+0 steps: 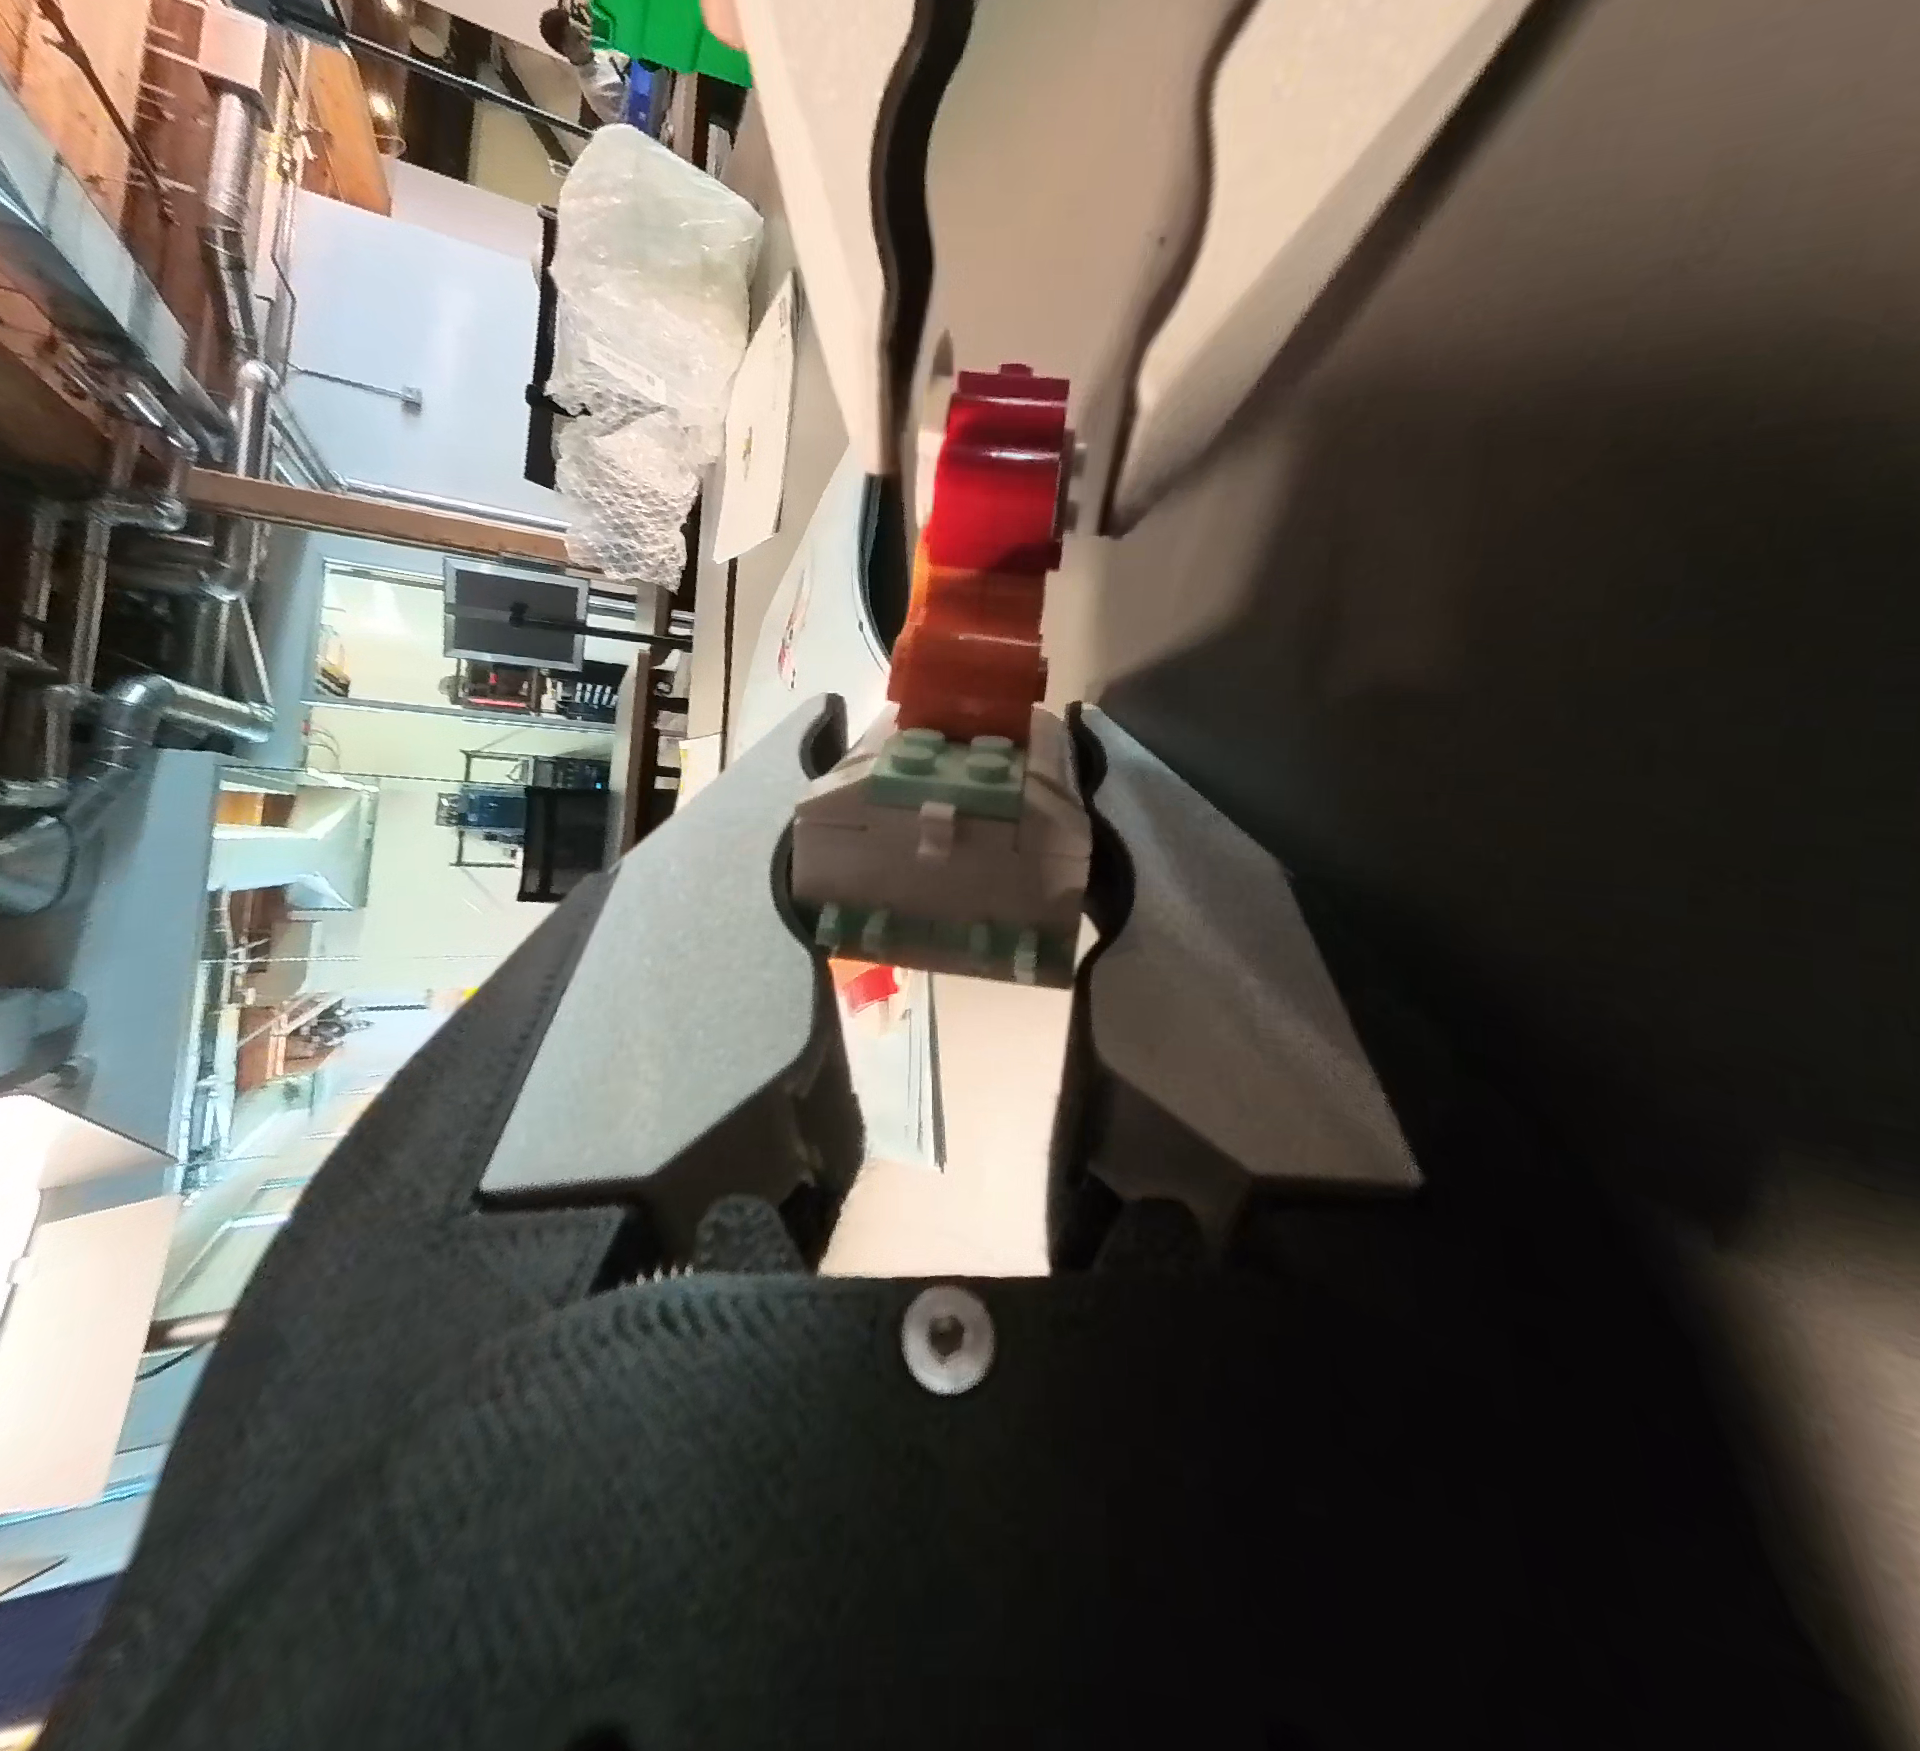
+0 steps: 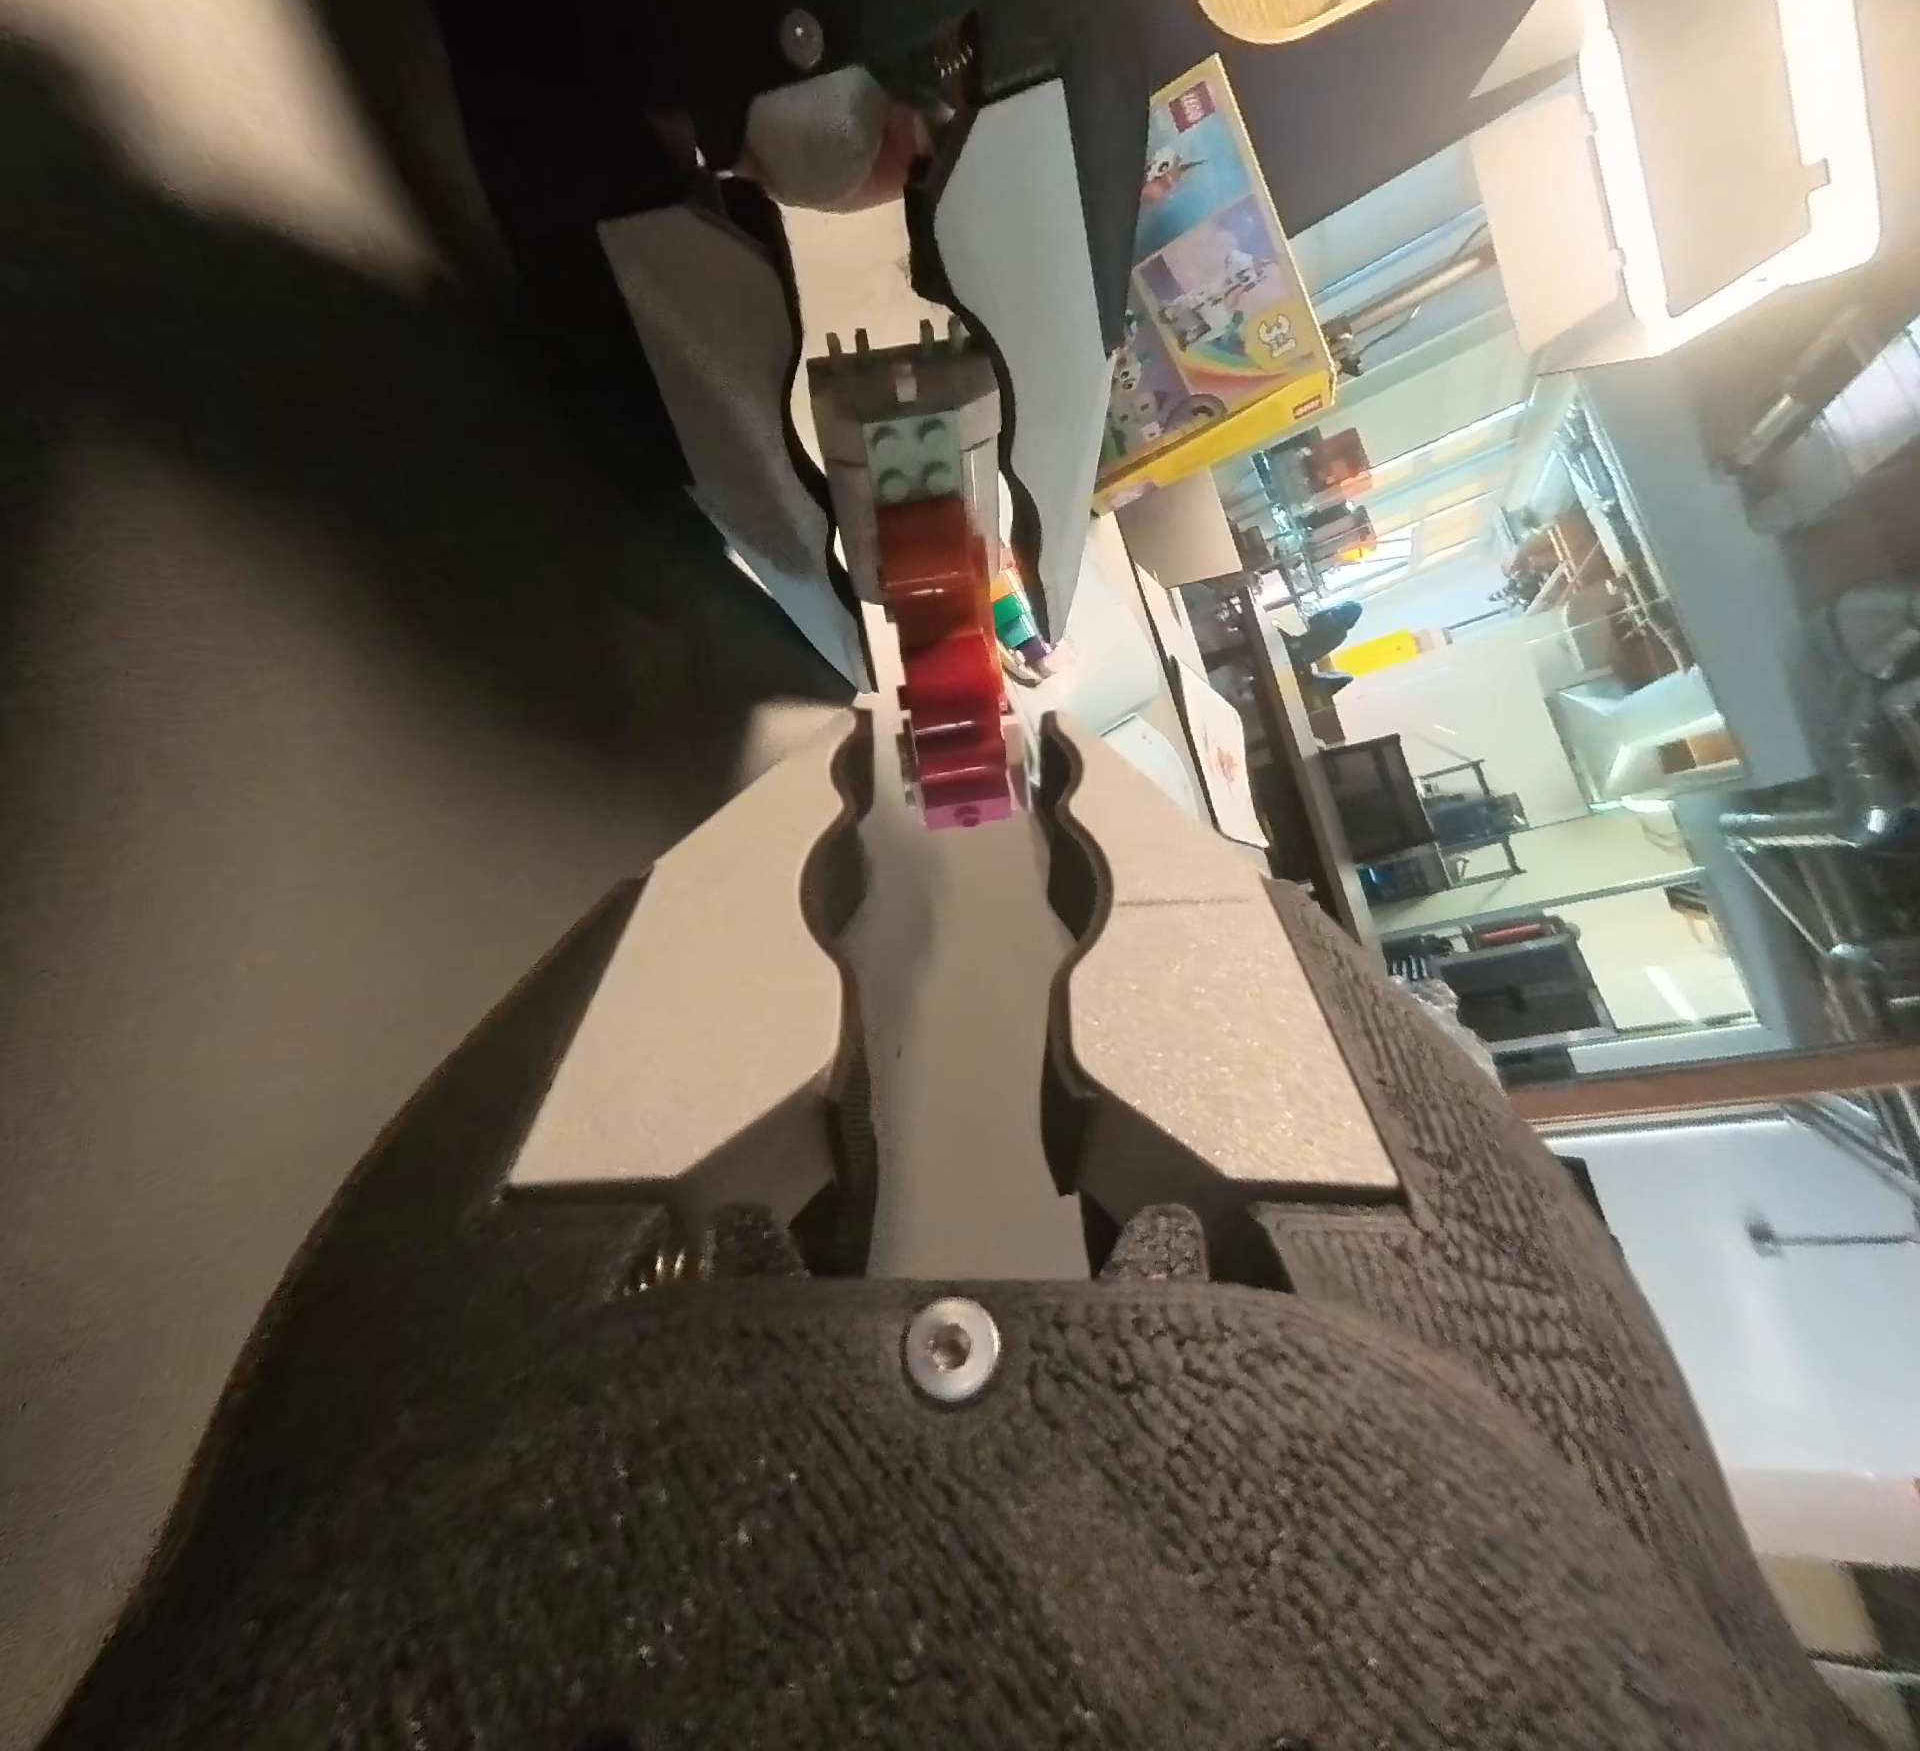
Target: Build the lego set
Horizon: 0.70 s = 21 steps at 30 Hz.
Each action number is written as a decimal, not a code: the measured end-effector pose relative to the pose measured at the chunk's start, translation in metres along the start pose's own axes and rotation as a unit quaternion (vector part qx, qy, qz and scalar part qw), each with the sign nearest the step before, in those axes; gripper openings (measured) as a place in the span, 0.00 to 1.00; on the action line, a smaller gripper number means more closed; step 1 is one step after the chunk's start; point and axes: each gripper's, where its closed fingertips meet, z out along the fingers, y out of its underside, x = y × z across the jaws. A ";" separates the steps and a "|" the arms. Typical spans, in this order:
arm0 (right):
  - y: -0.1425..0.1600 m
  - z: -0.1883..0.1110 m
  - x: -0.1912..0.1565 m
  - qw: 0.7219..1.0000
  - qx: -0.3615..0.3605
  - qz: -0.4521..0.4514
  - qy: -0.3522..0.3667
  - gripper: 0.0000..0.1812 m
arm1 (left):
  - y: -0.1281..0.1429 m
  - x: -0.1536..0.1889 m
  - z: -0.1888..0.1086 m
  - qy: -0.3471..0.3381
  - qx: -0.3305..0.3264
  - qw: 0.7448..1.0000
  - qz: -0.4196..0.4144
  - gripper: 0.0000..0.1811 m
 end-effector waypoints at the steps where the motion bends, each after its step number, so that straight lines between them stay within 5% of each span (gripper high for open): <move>1: 0.001 0.000 0.000 1.000 0.000 -0.005 0.000 0.18 | 0.000 0.000 0.000 0.002 0.000 1.000 -0.004 0.23; 21: 0.002 -0.007 -0.001 0.995 -0.021 -0.094 0.006 0.09 | 0.000 0.000 -0.001 -0.012 -0.007 1.000 0.024 0.23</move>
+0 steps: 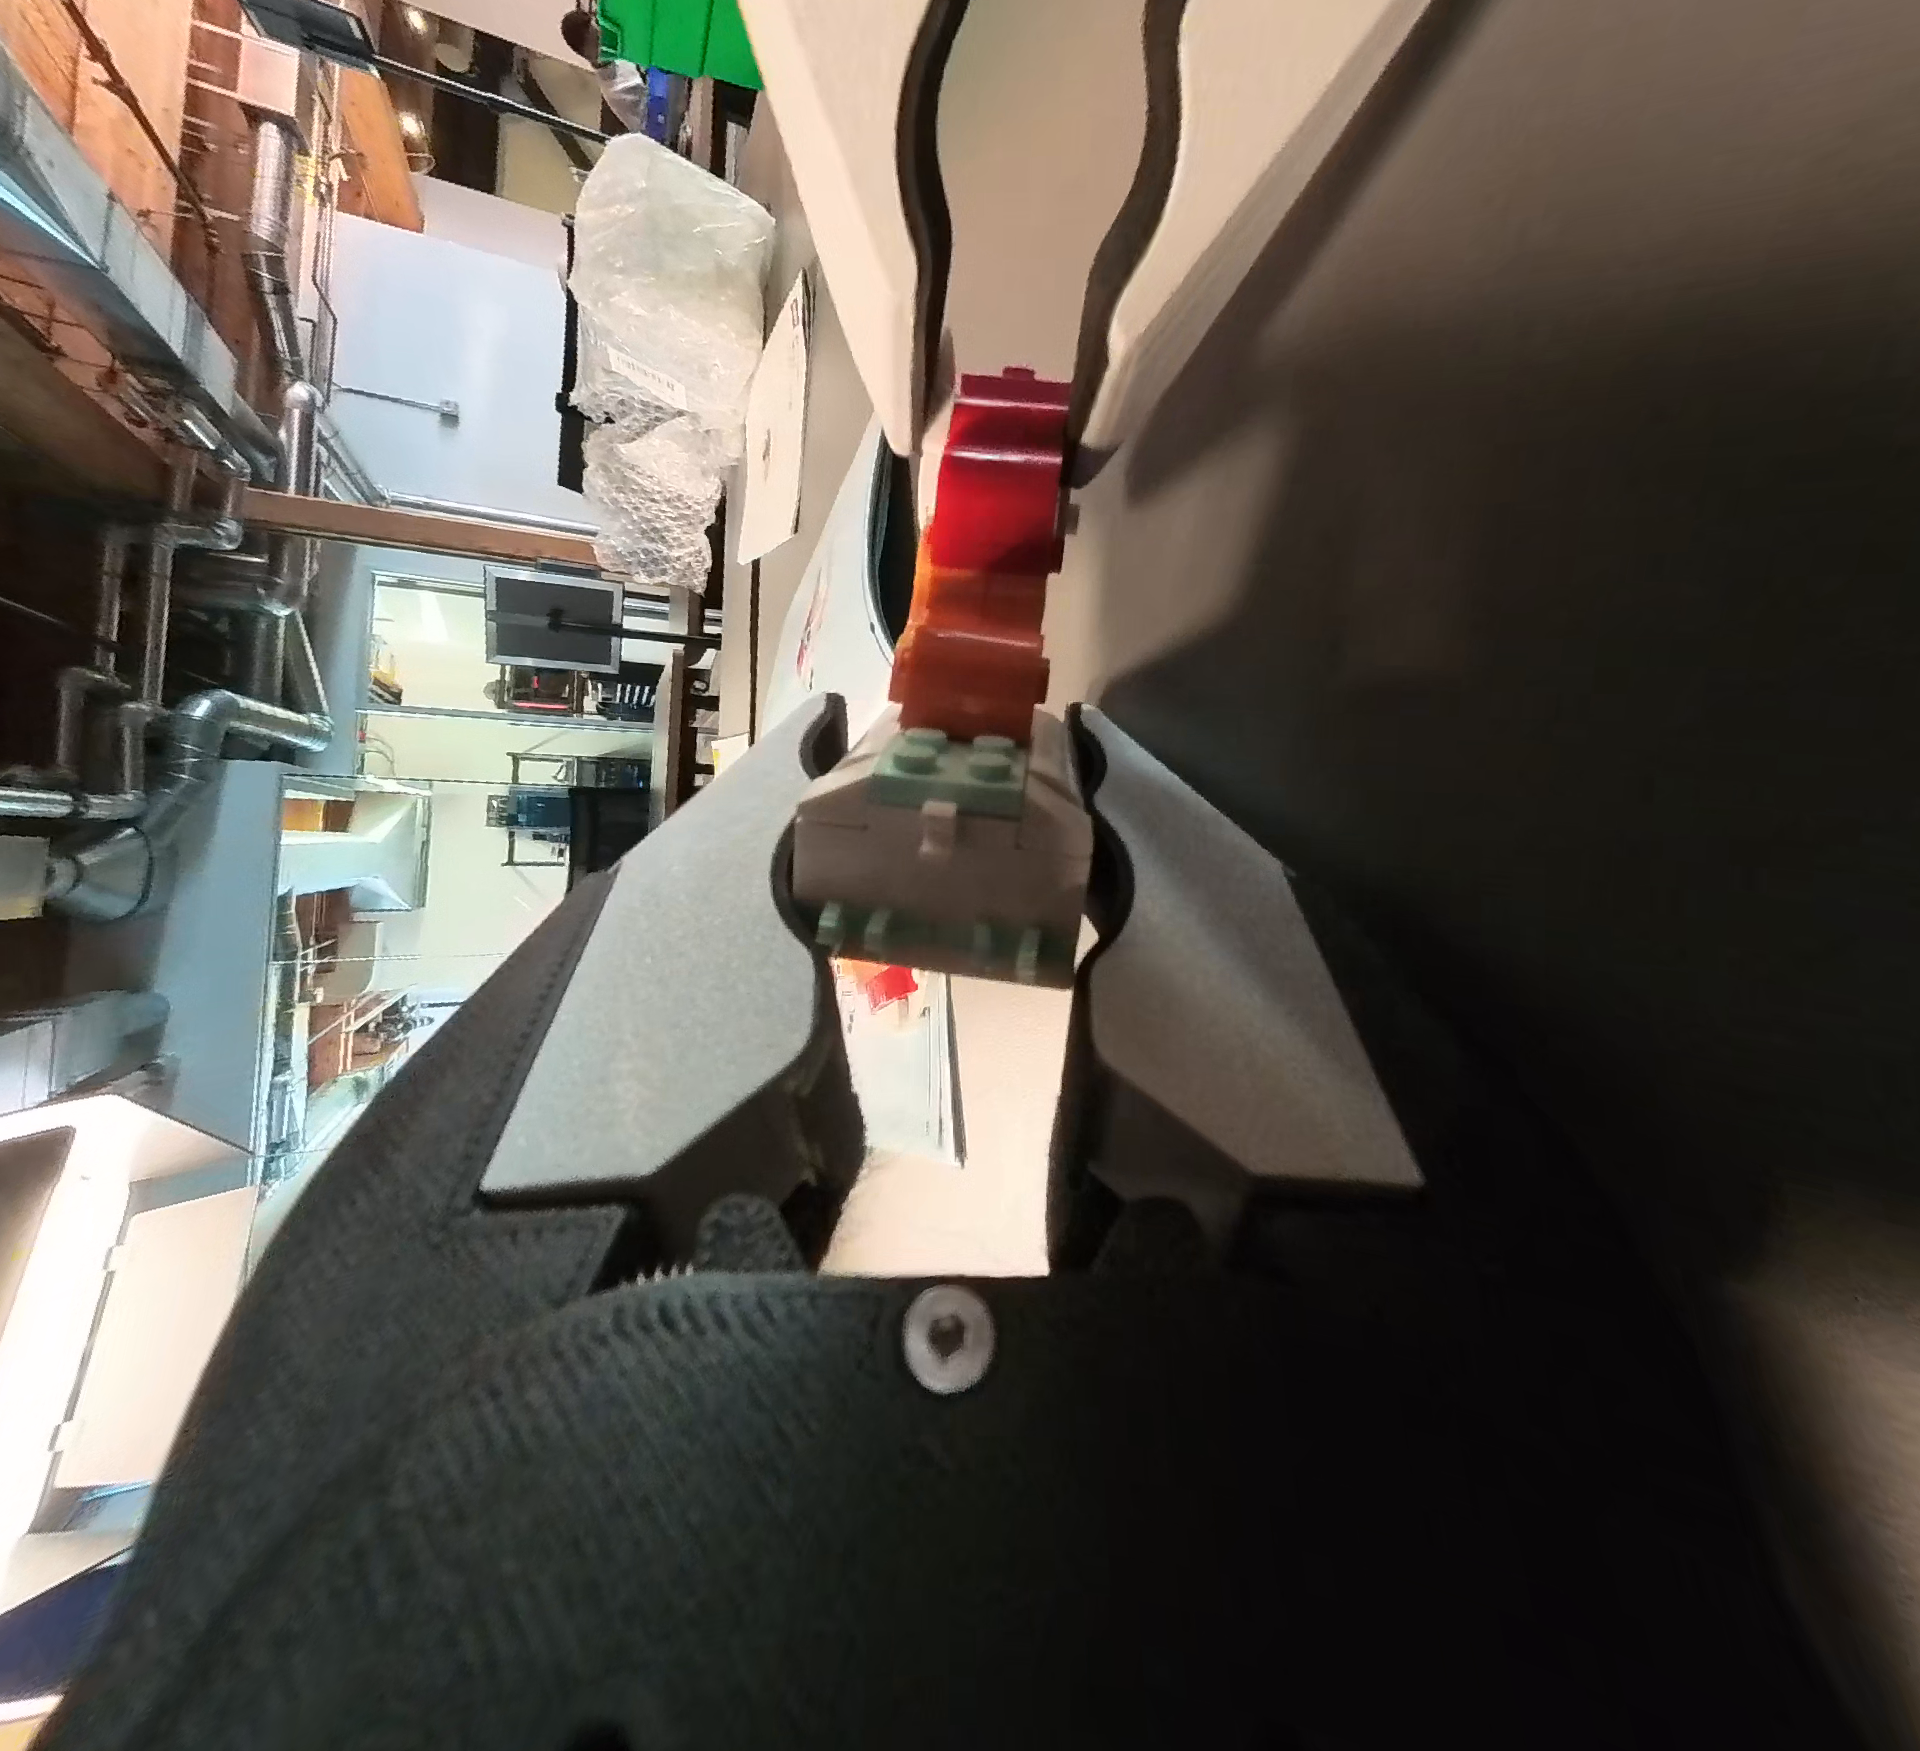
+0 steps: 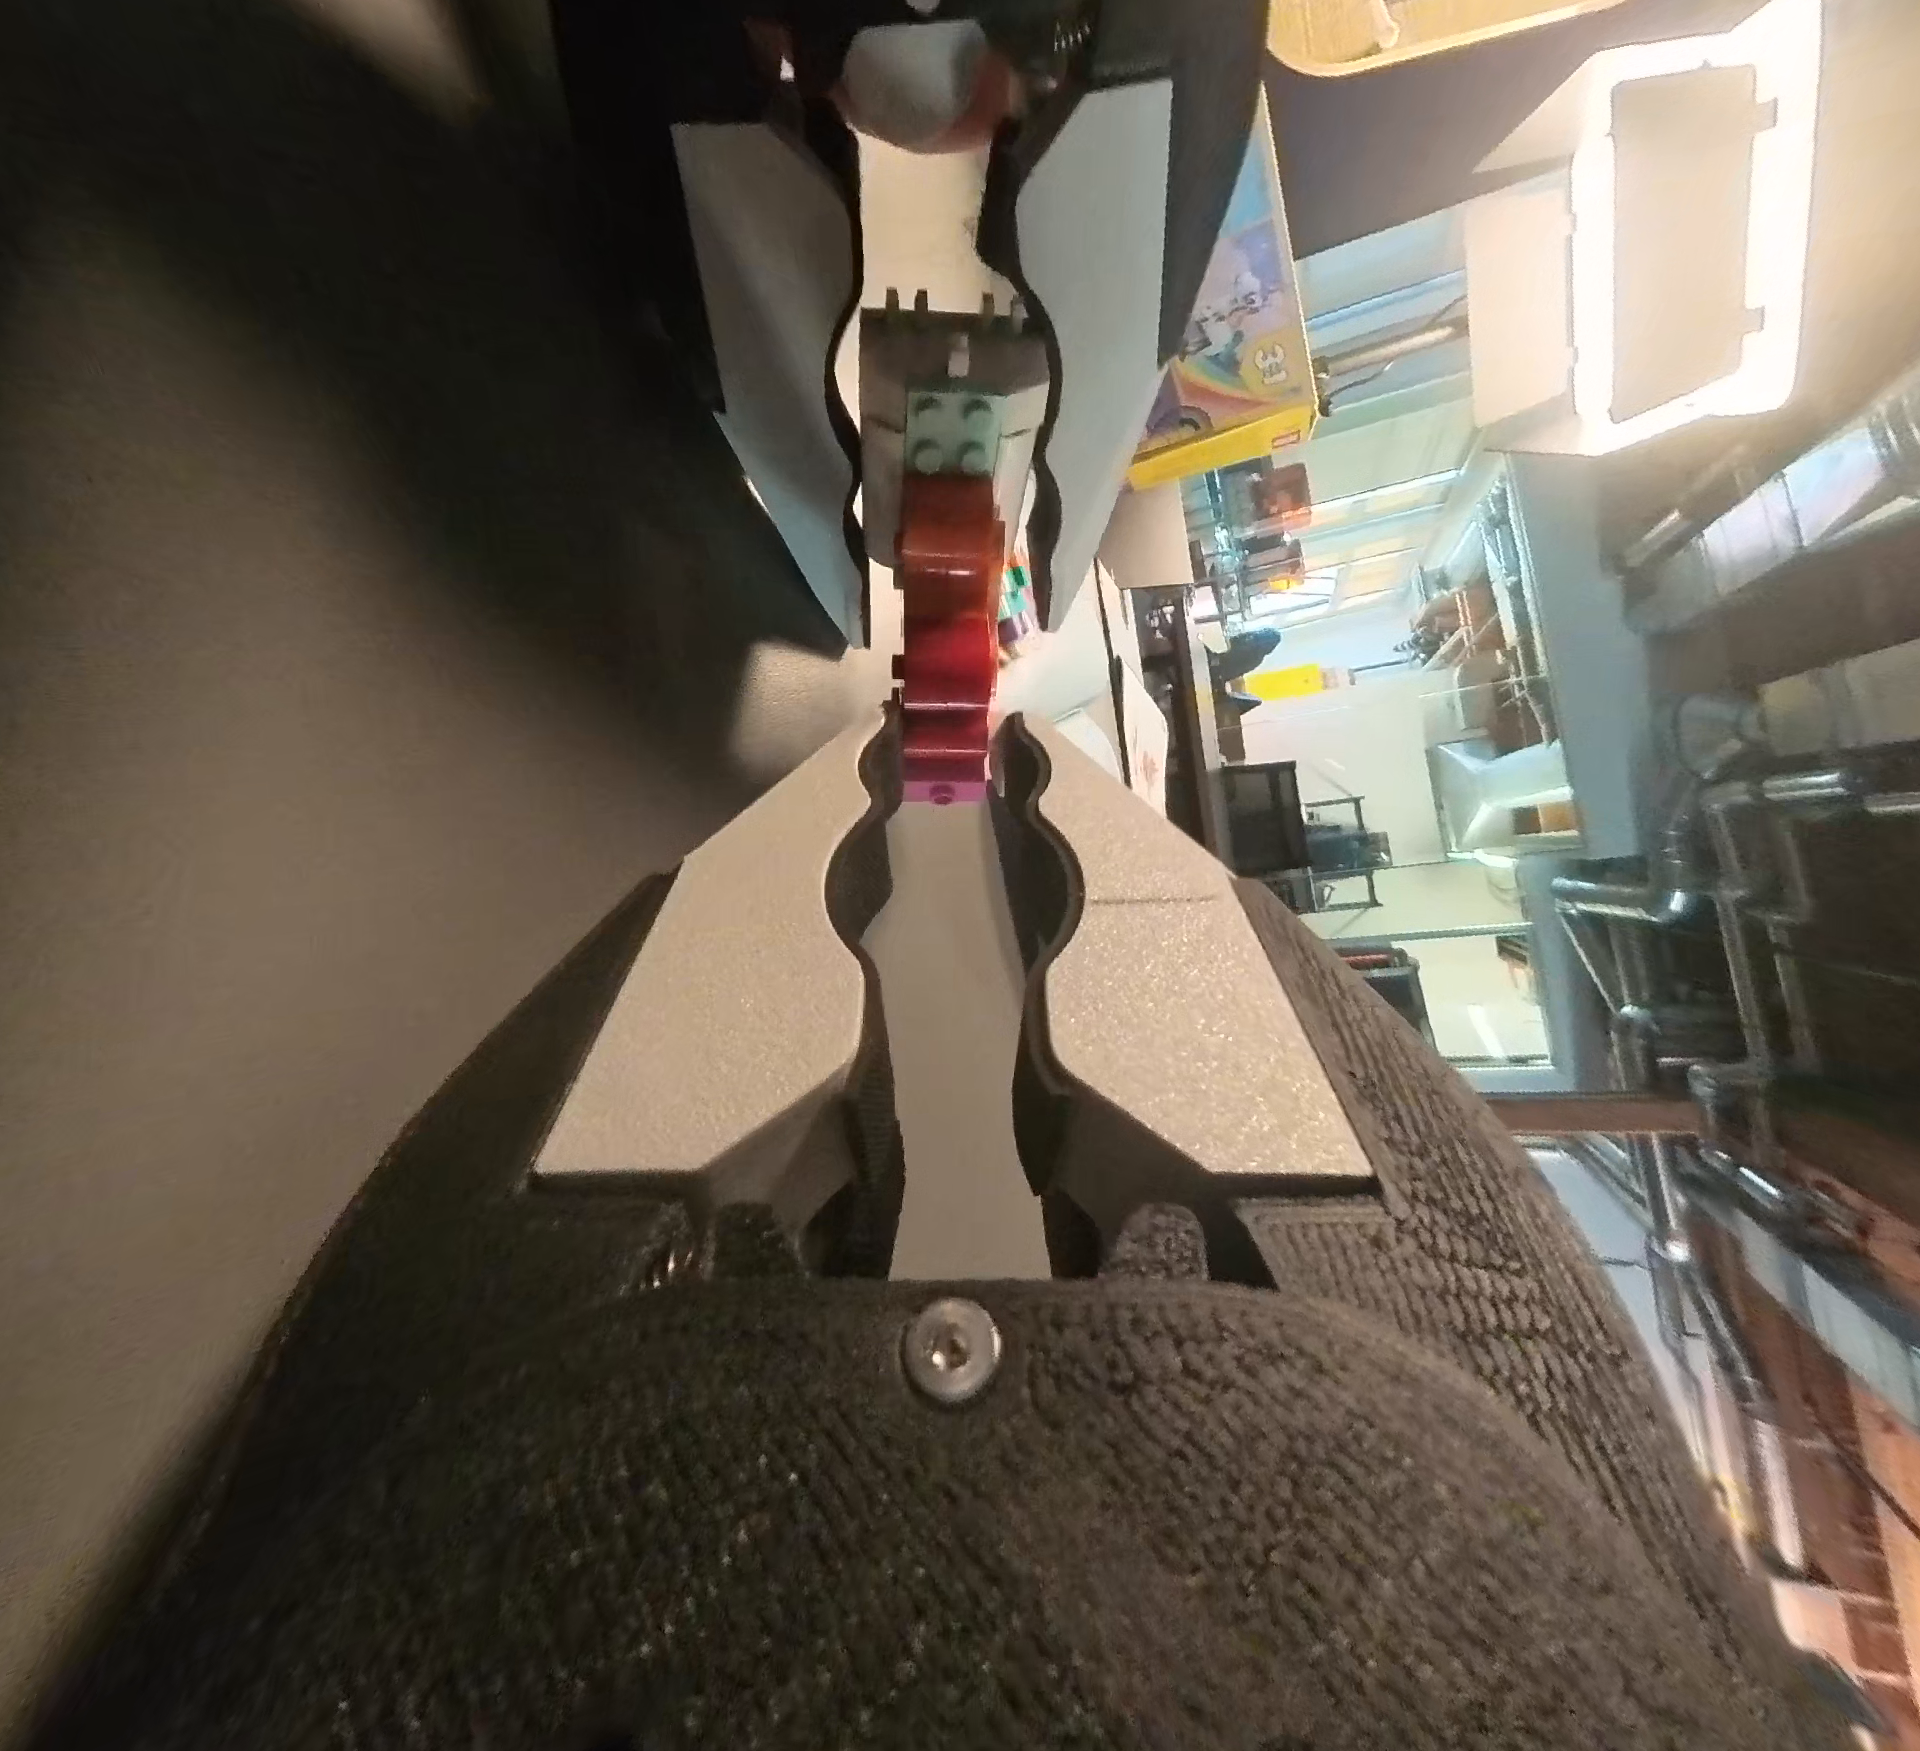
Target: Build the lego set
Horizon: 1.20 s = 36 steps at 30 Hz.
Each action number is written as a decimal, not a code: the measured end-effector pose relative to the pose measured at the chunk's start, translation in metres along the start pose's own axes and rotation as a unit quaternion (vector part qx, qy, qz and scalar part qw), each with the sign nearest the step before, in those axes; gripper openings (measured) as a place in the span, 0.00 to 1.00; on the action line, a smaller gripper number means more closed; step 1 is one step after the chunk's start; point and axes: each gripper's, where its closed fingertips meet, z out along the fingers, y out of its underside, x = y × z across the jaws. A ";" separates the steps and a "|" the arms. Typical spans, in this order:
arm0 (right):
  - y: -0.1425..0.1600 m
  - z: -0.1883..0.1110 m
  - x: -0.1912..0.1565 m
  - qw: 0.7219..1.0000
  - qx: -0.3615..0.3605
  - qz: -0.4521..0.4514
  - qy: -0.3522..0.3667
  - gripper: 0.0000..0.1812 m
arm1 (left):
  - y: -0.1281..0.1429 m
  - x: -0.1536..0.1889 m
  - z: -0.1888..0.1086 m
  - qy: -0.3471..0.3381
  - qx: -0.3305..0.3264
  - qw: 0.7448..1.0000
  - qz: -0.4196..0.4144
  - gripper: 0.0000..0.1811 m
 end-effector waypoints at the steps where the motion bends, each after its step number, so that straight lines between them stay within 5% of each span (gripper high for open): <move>1: 0.000 0.000 0.000 1.000 -0.003 0.000 -0.002 0.09 | 0.000 0.000 0.000 -0.001 -0.001 1.000 0.002 0.23; 13: -0.001 0.002 0.003 0.995 0.018 0.094 -0.023 0.10 | 0.003 0.001 0.001 0.015 -0.001 1.000 -0.027 0.23; 17: 0.002 0.003 0.004 0.990 0.017 0.134 -0.028 0.24 | 0.003 0.001 0.001 0.019 0.003 0.999 -0.036 0.23; 36: 0.001 0.002 0.002 0.998 0.022 0.064 -0.017 0.11 | 0.002 0.001 0.000 0.011 0.007 1.000 -0.016 0.23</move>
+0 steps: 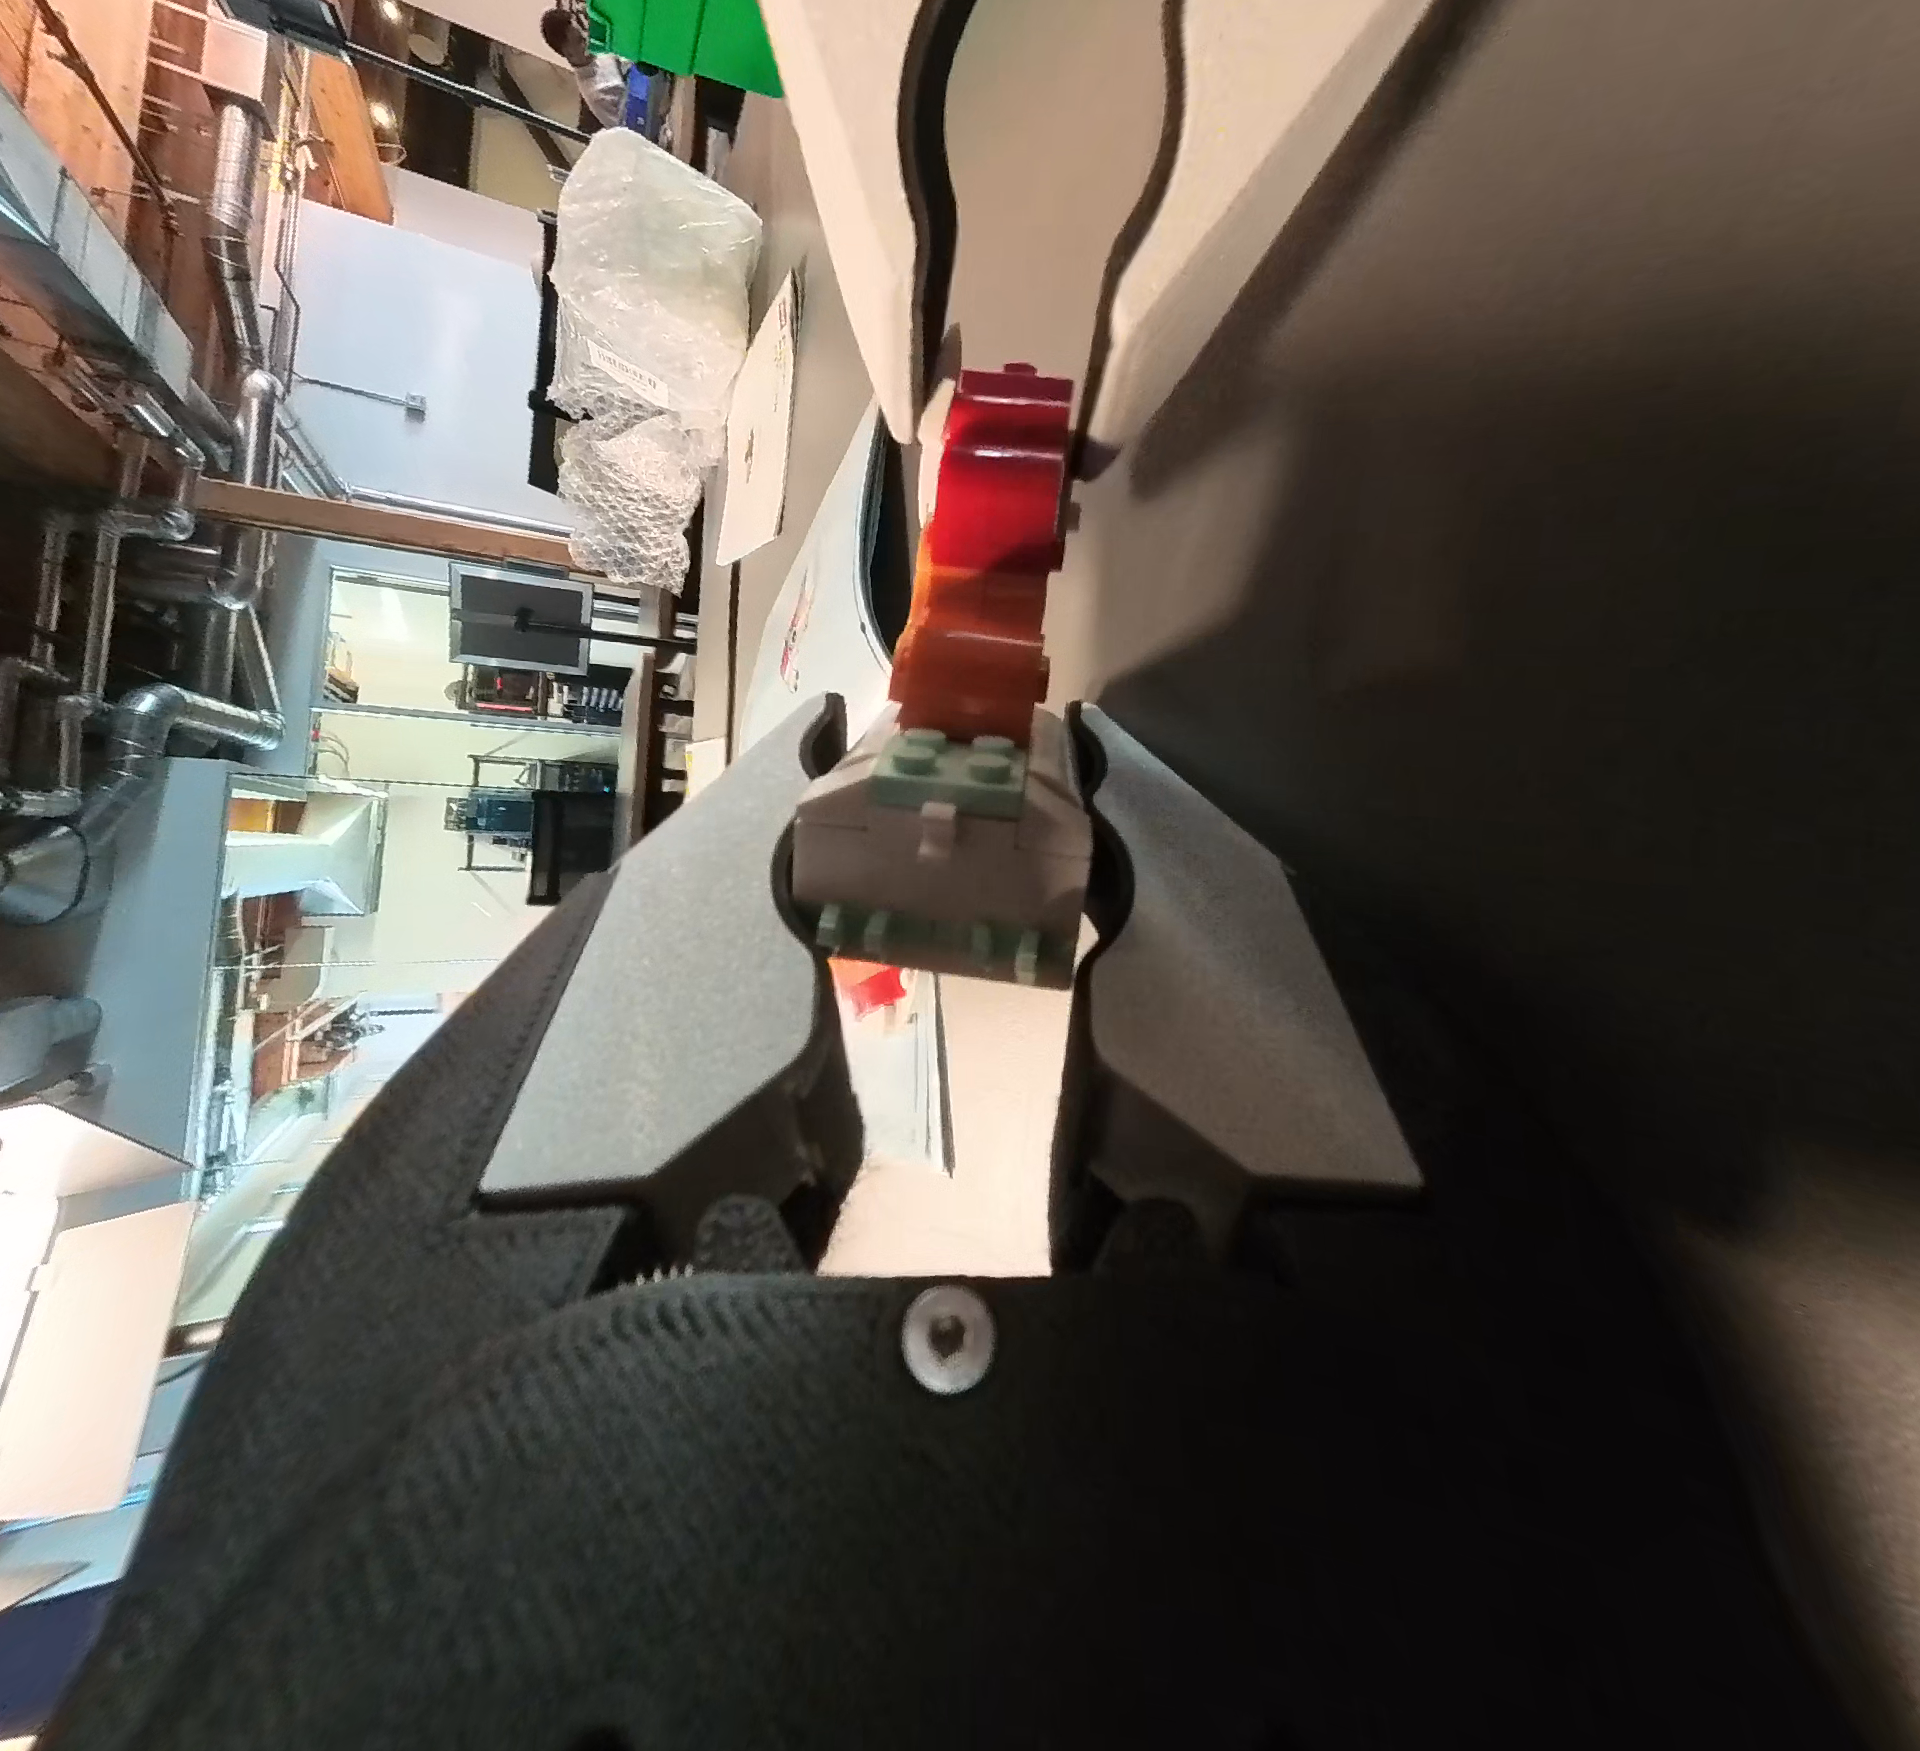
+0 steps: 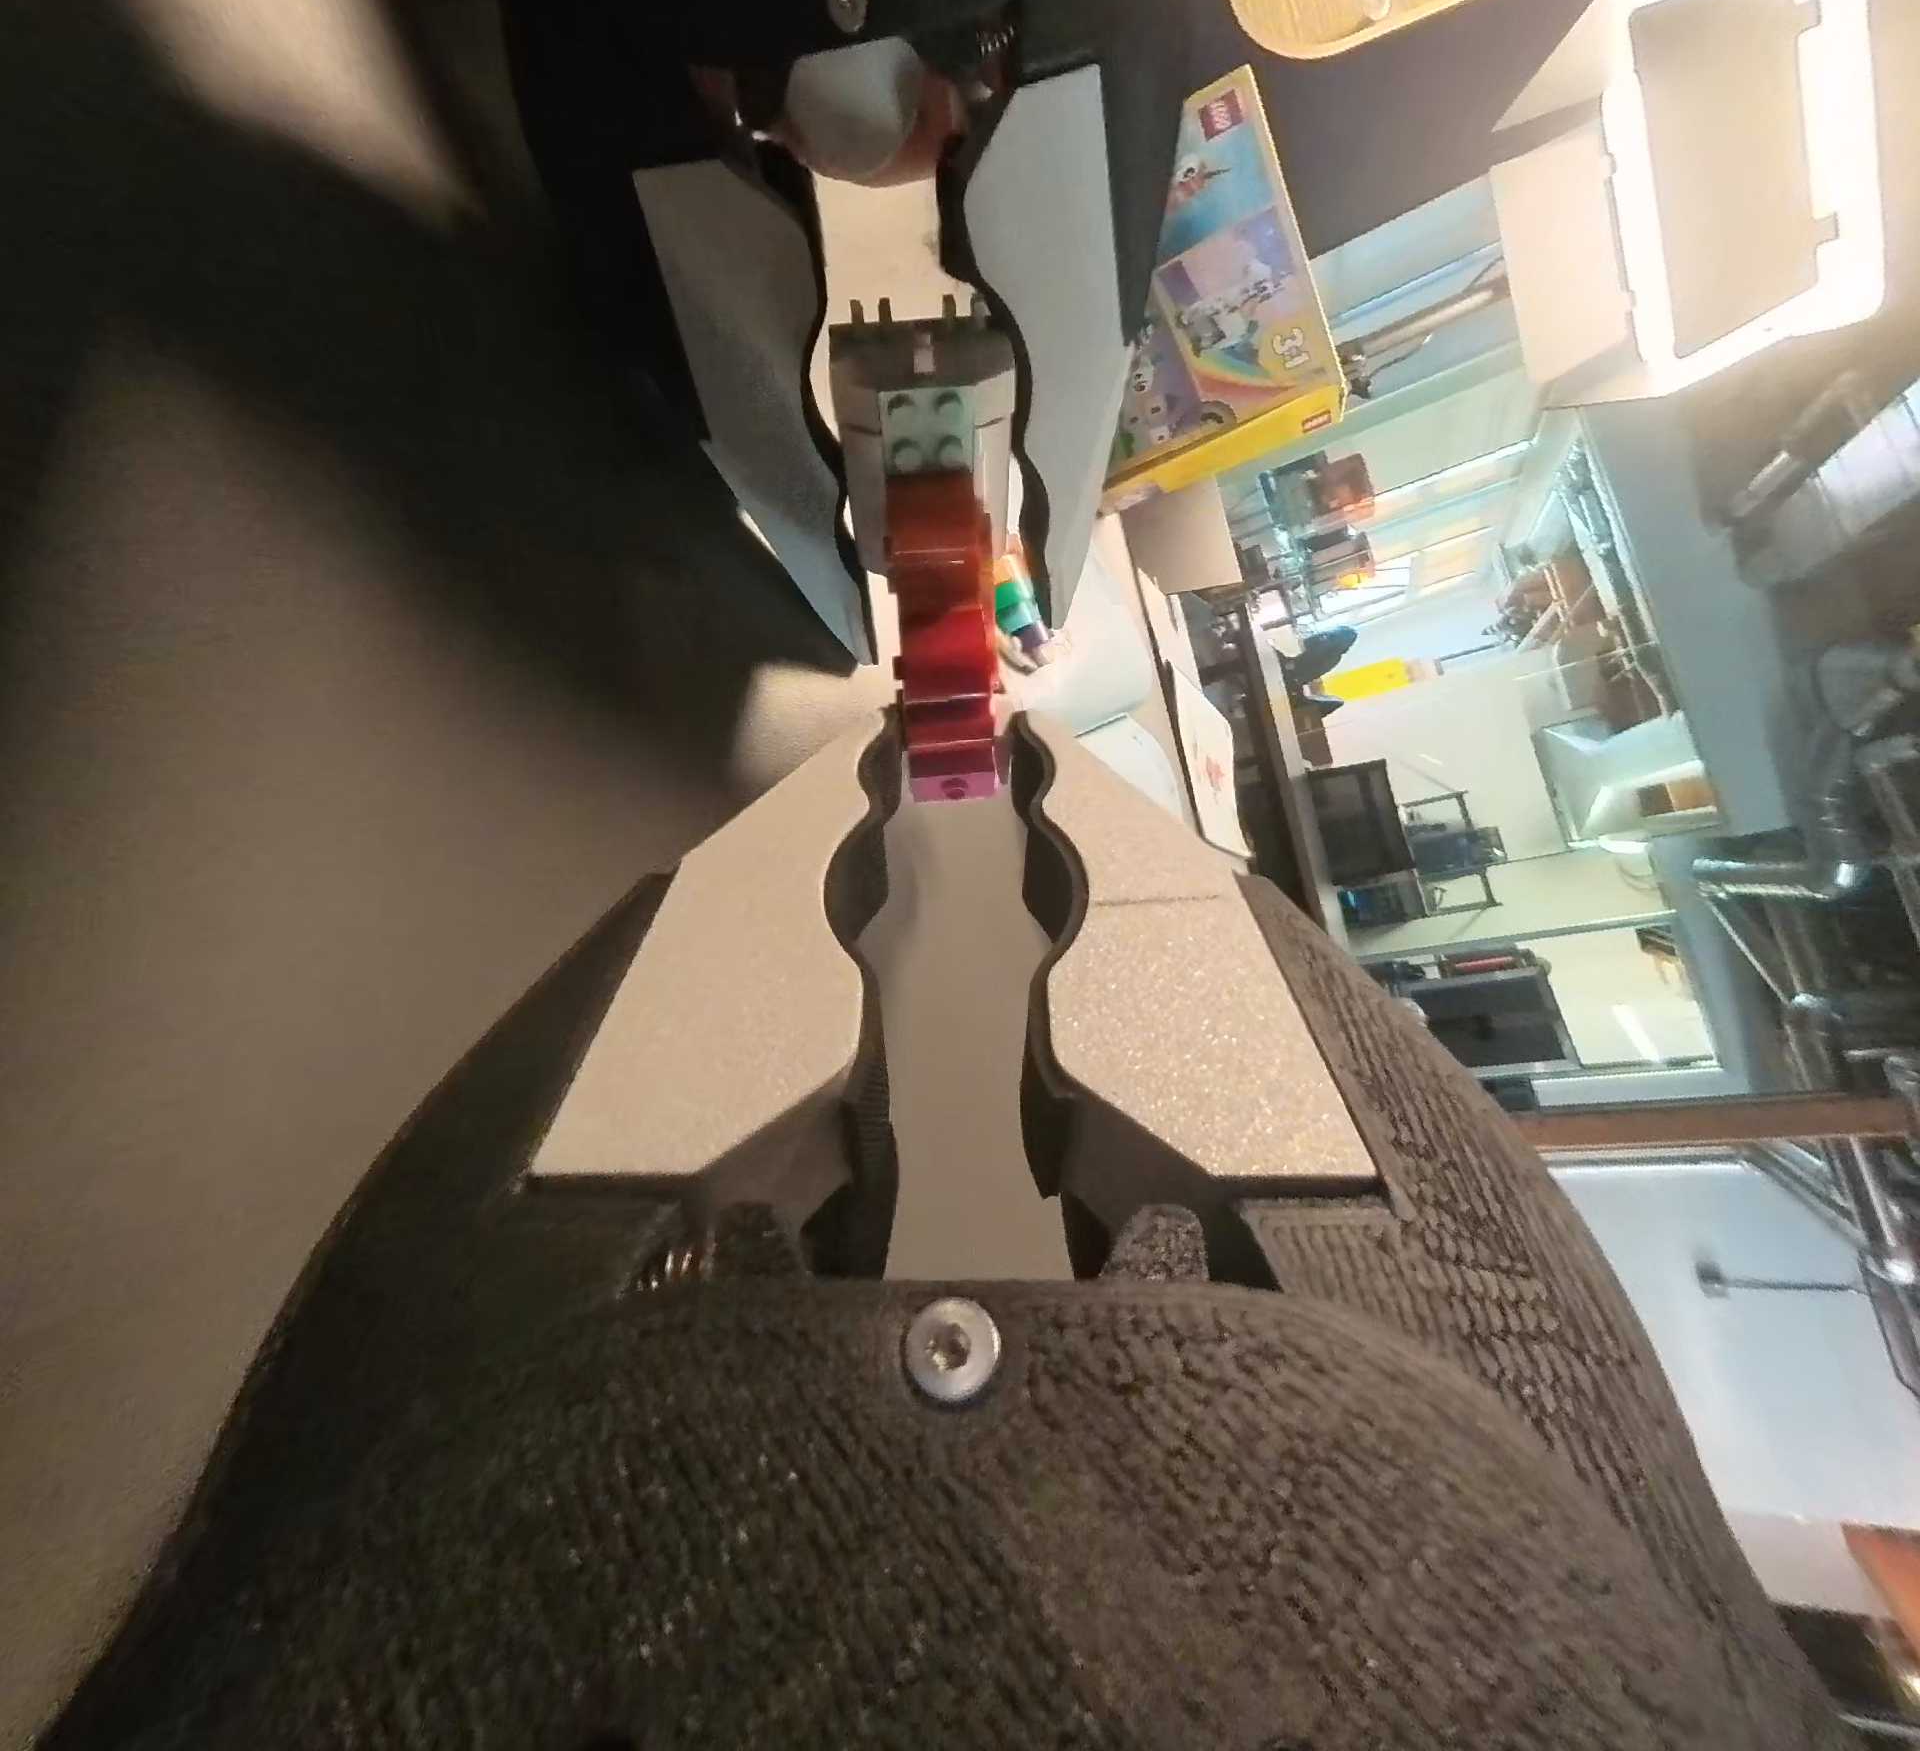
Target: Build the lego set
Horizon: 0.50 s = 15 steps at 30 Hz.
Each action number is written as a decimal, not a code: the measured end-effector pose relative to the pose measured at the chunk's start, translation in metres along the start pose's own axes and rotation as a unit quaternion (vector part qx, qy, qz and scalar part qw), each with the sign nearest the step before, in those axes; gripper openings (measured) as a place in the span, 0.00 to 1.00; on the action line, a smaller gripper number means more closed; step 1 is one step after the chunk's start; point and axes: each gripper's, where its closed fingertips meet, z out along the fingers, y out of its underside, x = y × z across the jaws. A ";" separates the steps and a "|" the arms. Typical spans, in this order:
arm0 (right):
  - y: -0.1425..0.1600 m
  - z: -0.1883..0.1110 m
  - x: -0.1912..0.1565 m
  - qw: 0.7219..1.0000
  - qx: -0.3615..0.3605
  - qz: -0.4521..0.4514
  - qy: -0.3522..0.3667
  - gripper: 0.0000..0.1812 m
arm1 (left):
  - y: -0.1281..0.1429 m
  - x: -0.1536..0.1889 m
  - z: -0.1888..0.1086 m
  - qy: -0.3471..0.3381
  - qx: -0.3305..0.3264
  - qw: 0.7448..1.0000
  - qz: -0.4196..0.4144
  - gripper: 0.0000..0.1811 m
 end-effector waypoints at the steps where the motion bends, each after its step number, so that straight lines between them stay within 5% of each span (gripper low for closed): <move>1: 0.000 0.000 0.000 1.000 0.000 0.002 -0.005 0.10 | 0.000 0.000 0.000 -0.001 0.000 1.000 0.004 0.23; 10: 0.001 0.000 -0.001 1.000 -0.018 0.009 -0.020 0.10 | -0.001 0.000 0.000 -0.001 -0.005 1.000 0.012 0.23; 15: 0.003 0.002 -0.004 0.996 -0.057 -0.076 0.000 0.09 | 0.001 -0.001 -0.001 -0.019 -0.019 0.999 0.044 0.23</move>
